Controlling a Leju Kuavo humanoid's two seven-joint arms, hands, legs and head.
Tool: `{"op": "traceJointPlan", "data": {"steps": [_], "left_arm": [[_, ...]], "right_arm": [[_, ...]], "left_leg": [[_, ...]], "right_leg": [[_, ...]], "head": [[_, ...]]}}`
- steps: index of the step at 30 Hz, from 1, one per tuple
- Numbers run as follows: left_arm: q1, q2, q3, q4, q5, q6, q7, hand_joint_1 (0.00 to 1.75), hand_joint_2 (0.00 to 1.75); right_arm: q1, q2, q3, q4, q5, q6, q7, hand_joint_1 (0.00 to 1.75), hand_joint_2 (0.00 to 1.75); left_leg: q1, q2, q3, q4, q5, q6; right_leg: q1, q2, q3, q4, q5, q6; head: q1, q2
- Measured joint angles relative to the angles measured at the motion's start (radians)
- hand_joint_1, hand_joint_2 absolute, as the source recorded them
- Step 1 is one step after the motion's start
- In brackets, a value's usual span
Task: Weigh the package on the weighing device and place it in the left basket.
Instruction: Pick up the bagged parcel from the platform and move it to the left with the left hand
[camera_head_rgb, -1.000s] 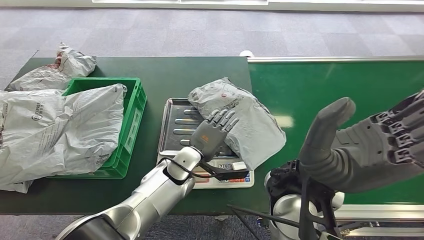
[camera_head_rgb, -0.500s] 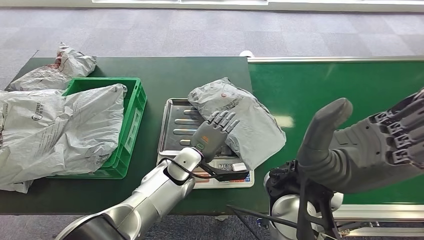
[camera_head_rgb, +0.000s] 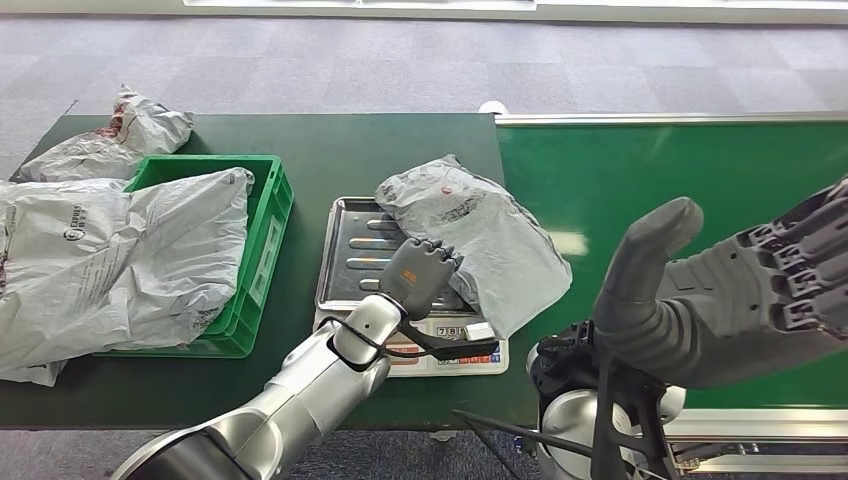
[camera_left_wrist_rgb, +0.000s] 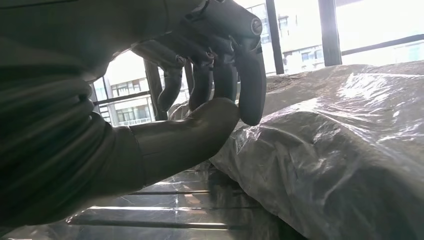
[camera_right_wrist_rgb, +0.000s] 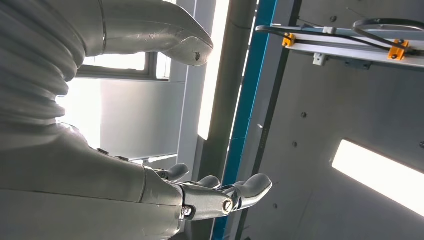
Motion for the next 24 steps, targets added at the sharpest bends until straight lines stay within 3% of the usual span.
{"op": "traceJointPlan", "data": {"steps": [10, 11, 14, 15, 24], "left_arm": [[0.000, 0.002, 0.000, 0.003, 0.000, 0.041, 0.018, 1.75, 1.75], [0.000, 0.003, 0.000, 0.003, 0.000, 0.047, 0.019, 1.45, 1.75], [0.000, 0.004, 0.000, 0.003, 0.000, 0.063, 0.025, 0.14, 1.75], [0.000, 0.004, 0.000, 0.003, 0.000, 0.066, 0.027, 0.00, 1.75], [0.000, 0.004, 0.000, 0.015, 0.000, 0.030, 0.019, 0.00, 1.75]], "right_arm": [[0.000, 0.000, 0.000, 0.000, 0.000, 0.000, 0.000, 0.00, 1.75], [0.000, 0.000, 0.000, 0.000, 0.001, 0.000, 0.000, 0.00, 1.75], [0.000, 0.000, 0.000, 0.000, 0.003, 0.000, 0.000, 0.00, 1.75], [0.000, 0.000, 0.000, 0.000, 0.004, 0.000, 0.000, 0.00, 1.75], [0.000, 0.000, 0.000, 0.001, 0.007, 0.000, 0.000, 0.00, 1.75]], "left_leg": [[0.000, 0.000, 0.000, 0.000, 0.000, 0.000], [0.000, 0.000, 0.000, 0.000, 0.000, 0.000], [0.000, 0.000, 0.000, 0.000, 0.000, 0.000], [0.000, 0.000, 0.000, 0.000, 0.000, 0.000], [0.000, 0.000, 0.000, 0.000, 0.000, 0.000]], "right_leg": [[0.000, 0.000, 0.000, 0.000, 0.000, 0.000], [0.000, 0.000, 0.000, 0.000, 0.000, 0.000], [0.000, 0.000, 0.000, 0.000, 0.000, 0.000], [0.000, 0.000, 0.000, 0.000, 0.000, 0.000], [0.000, 0.000, 0.000, 0.000, 0.000, 0.000]], "head": [[0.000, 0.000], [0.000, 0.000], [0.000, 0.000], [0.000, 0.000], [0.000, 0.000]]}}
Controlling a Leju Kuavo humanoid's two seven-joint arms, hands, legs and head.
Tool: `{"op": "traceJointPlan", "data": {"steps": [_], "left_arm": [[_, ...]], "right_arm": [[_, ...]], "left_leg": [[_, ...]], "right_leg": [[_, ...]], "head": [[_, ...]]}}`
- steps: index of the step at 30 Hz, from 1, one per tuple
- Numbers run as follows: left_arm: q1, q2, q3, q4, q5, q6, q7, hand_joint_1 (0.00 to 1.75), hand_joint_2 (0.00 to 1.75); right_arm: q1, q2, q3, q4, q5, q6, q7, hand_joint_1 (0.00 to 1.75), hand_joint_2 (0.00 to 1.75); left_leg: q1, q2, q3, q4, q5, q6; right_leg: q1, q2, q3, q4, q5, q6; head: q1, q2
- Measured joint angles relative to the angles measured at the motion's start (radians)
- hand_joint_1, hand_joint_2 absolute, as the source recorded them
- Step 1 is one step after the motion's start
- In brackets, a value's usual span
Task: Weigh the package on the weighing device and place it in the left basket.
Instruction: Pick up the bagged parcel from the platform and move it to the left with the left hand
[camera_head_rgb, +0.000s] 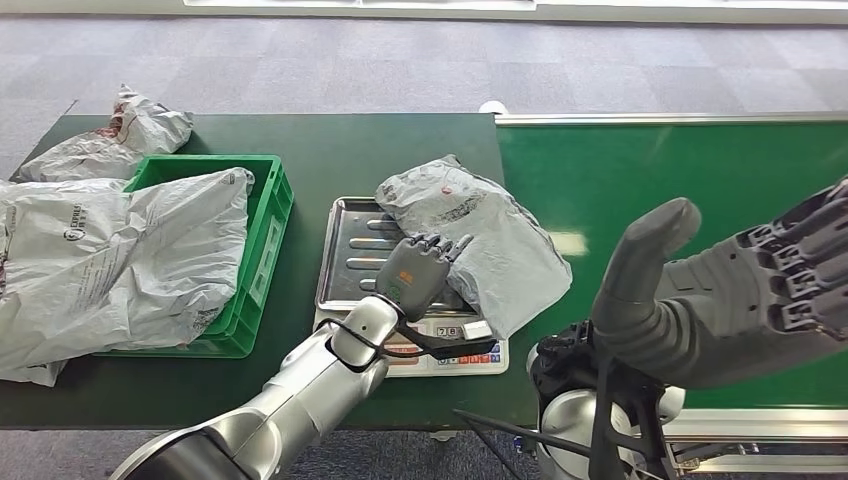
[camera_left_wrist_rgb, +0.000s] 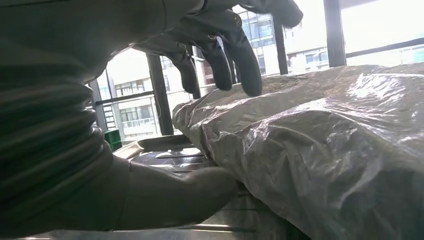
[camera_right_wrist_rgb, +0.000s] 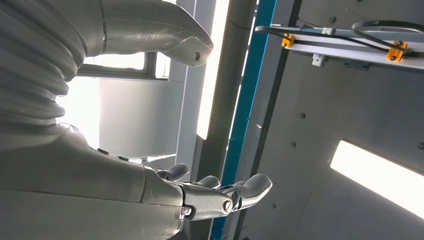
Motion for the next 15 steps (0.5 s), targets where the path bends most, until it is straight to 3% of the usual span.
{"op": "traceJointPlan", "data": {"steps": [7, 15], "left_arm": [[-0.001, 0.000, 0.000, 0.004, 0.000, -0.009, -0.002, 0.00, 1.75], [-0.011, 0.000, 0.000, 0.016, 0.004, -0.099, -0.004, 0.00, 1.75]], "right_arm": [[0.000, 0.000, 0.000, 0.001, 0.000, 0.000, 0.000, 0.00, 1.75], [-0.004, 0.000, 0.010, 0.010, -0.008, 0.000, 0.000, 0.00, 1.75]], "left_leg": [[0.000, 0.000, 0.000, 0.000, 0.000, 0.000], [0.000, 0.000, 0.000, 0.000, 0.000, 0.000]], "right_leg": [[0.000, 0.000, 0.000, 0.000, 0.000, 0.000], [0.000, 0.000, 0.000, 0.000, 0.000, 0.000]], "head": [[0.000, 0.000], [0.000, 0.000]]}}
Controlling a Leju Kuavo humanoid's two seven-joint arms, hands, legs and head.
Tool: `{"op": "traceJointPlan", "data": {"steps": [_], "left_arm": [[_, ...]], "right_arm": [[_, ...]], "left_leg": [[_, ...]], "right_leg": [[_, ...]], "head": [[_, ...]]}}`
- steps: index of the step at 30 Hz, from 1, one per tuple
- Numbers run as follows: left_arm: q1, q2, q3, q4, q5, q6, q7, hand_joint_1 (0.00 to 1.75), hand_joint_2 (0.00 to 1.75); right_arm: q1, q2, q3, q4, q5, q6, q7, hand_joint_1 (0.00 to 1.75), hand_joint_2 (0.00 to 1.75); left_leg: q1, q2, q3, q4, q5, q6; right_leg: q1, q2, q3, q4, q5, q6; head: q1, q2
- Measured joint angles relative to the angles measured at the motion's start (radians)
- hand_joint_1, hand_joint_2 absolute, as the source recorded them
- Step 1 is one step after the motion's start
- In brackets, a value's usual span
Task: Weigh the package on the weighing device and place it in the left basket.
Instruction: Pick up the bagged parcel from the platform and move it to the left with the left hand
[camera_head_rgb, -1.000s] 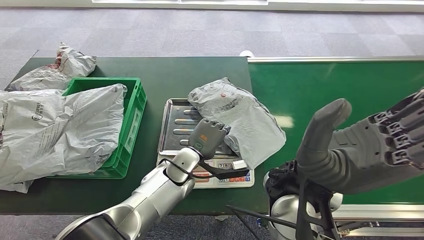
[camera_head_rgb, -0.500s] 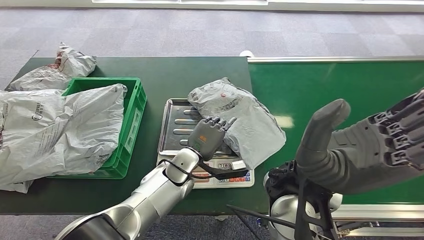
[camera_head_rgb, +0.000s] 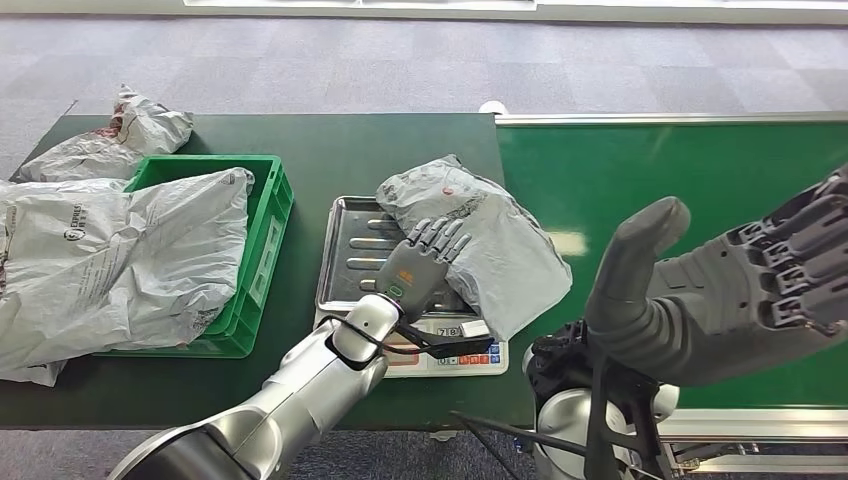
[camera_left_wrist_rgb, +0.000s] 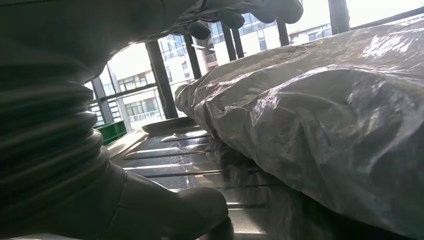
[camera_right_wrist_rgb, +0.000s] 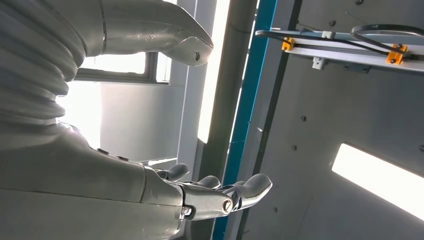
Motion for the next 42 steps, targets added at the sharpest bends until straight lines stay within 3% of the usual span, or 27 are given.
{"op": "traceJointPlan", "data": {"steps": [9, 10, 11, 14, 15, 21, 34, 42], "left_arm": [[-0.003, -0.001, 0.000, 0.012, 0.000, -0.039, 0.001, 0.01, 1.75], [-0.002, -0.001, 0.000, 0.012, 0.000, -0.036, 0.002, 0.09, 1.75], [-0.002, -0.001, 0.000, 0.013, 0.000, -0.033, 0.002, 0.35, 1.75], [0.002, -0.001, 0.000, 0.017, 0.000, -0.028, 0.002, 1.45, 1.75], [0.004, -0.001, 0.000, 0.019, 0.000, -0.028, 0.001, 1.59, 1.75], [0.021, 0.000, 0.000, 0.026, 0.000, -0.026, -0.002, 1.75, 1.75], [0.049, 0.000, 0.000, 0.037, 0.000, 0.009, -0.009, 1.75, 1.75], [0.064, 0.006, 0.001, 0.038, 0.000, 0.097, 0.029, 1.75, 1.75]], "right_arm": [[-0.001, 0.000, 0.002, 0.006, -0.005, 0.000, 0.000, 0.00, 1.75], [-0.001, 0.000, 0.002, 0.006, -0.005, 0.000, 0.000, 0.00, 1.75], [-0.001, 0.000, 0.002, 0.006, -0.006, 0.000, 0.000, 0.00, 1.75], [-0.001, 0.000, 0.002, 0.006, -0.006, 0.000, 0.000, 0.00, 1.75], [-0.001, 0.000, 0.002, 0.006, -0.006, 0.000, 0.000, 0.00, 1.75], [0.000, 0.000, 0.002, 0.006, -0.004, 0.000, 0.000, 0.00, 1.75], [0.000, 0.001, 0.002, 0.006, 0.003, 0.000, 0.000, 0.00, 1.75], [0.000, 0.000, 0.002, 0.006, 0.015, 0.000, 0.000, 0.00, 1.75]], "left_leg": [[0.000, 0.000, 0.001, 0.000, 0.000, 0.000], [0.000, 0.000, 0.001, 0.000, 0.000, 0.000], [0.000, 0.000, 0.001, 0.000, 0.000, 0.000], [0.000, 0.000, 0.001, 0.000, 0.000, 0.000], [0.000, 0.000, 0.001, 0.000, 0.000, 0.000], [0.000, -0.001, 0.001, 0.000, 0.000, 0.000], [0.000, -0.001, 0.002, 0.000, 0.000, 0.000], [0.000, -0.001, 0.001, 0.000, 0.000, 0.000]], "right_leg": [[0.000, 0.000, 0.001, 0.000, 0.000, 0.000], [0.000, 0.000, 0.001, 0.000, 0.000, 0.000], [0.000, 0.000, 0.001, 0.000, 0.000, 0.000], [0.000, 0.000, 0.002, 0.000, 0.000, 0.000], [0.000, 0.000, 0.002, 0.000, 0.000, 0.000], [0.000, -0.001, 0.002, 0.000, 0.000, 0.000], [0.000, -0.001, 0.002, 0.000, 0.000, 0.000], [0.000, -0.001, 0.001, 0.000, 0.000, 0.000]], "head": [[0.000, 0.000], [0.000, 0.000], [0.000, 0.000], [0.000, 0.000], [0.000, 0.000], [0.000, 0.000], [0.000, 0.000], [0.000, 0.000]]}}
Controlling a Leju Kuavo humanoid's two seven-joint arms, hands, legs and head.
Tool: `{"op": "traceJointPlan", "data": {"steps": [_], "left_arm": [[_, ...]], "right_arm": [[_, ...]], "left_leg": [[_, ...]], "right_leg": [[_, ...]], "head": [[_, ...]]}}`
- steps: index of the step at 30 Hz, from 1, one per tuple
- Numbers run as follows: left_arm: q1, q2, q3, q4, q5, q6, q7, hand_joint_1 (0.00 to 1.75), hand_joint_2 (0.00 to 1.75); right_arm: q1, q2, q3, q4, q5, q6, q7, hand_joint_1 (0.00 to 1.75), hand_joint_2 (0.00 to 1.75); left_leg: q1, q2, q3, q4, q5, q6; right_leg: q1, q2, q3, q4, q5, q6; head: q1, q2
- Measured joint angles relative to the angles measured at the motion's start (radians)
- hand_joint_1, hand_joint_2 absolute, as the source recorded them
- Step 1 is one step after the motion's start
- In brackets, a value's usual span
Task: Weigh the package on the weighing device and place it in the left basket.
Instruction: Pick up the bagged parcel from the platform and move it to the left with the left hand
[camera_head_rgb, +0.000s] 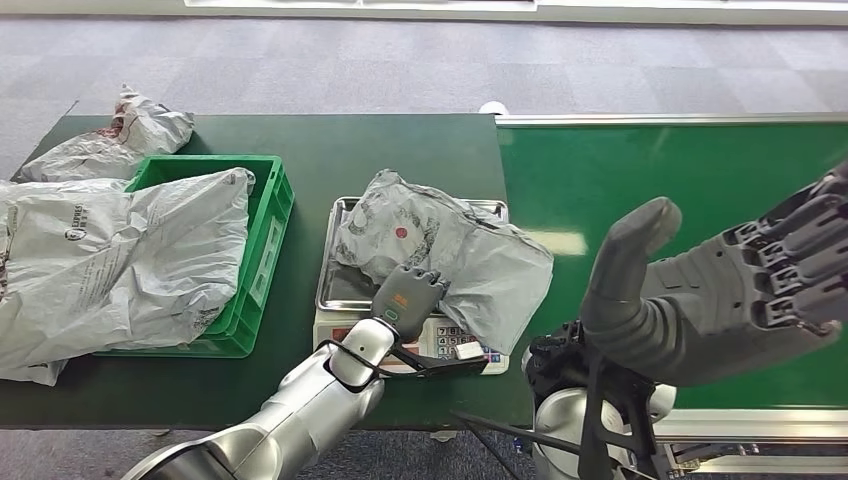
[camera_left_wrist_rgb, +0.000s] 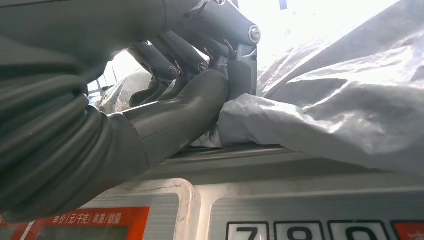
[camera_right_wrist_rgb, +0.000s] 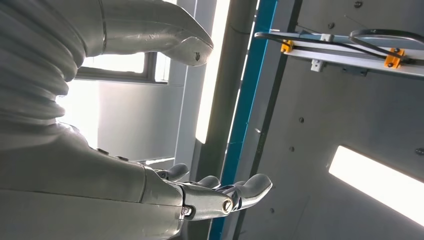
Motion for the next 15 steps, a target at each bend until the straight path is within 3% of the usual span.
{"op": "traceJointPlan", "data": {"steps": [9, 13, 15], "left_arm": [[0.003, 0.002, 0.001, 0.000, 0.001, 0.009, 0.006, 1.75, 1.75], [0.009, 0.014, 0.017, -0.035, 0.011, 0.091, 0.041, 1.75, 1.75], [0.013, 0.031, 0.044, -0.100, 0.016, 0.117, 0.048, 0.87, 1.75]], "right_arm": [[0.000, 0.000, 0.000, 0.000, 0.001, 0.000, 0.000, 0.00, 1.75], [0.001, 0.000, -0.002, 0.000, 0.013, 0.000, 0.000, 0.00, 1.75], [0.001, 0.000, -0.004, -0.001, 0.019, 0.000, 0.000, 0.00, 1.75]], "left_leg": [[0.000, 0.000, 0.000, 0.000, 0.000, 0.000], [0.000, 0.000, 0.000, 0.000, 0.000, 0.000], [0.000, 0.000, 0.000, 0.000, 0.000, 0.000]], "right_leg": [[0.000, 0.000, 0.000, 0.000, 0.000, 0.000], [0.000, 0.000, -0.001, 0.000, 0.000, 0.000], [0.000, 0.000, -0.001, 0.000, 0.000, 0.000]], "head": [[0.000, 0.000], [0.000, 0.000], [0.000, 0.000]]}}
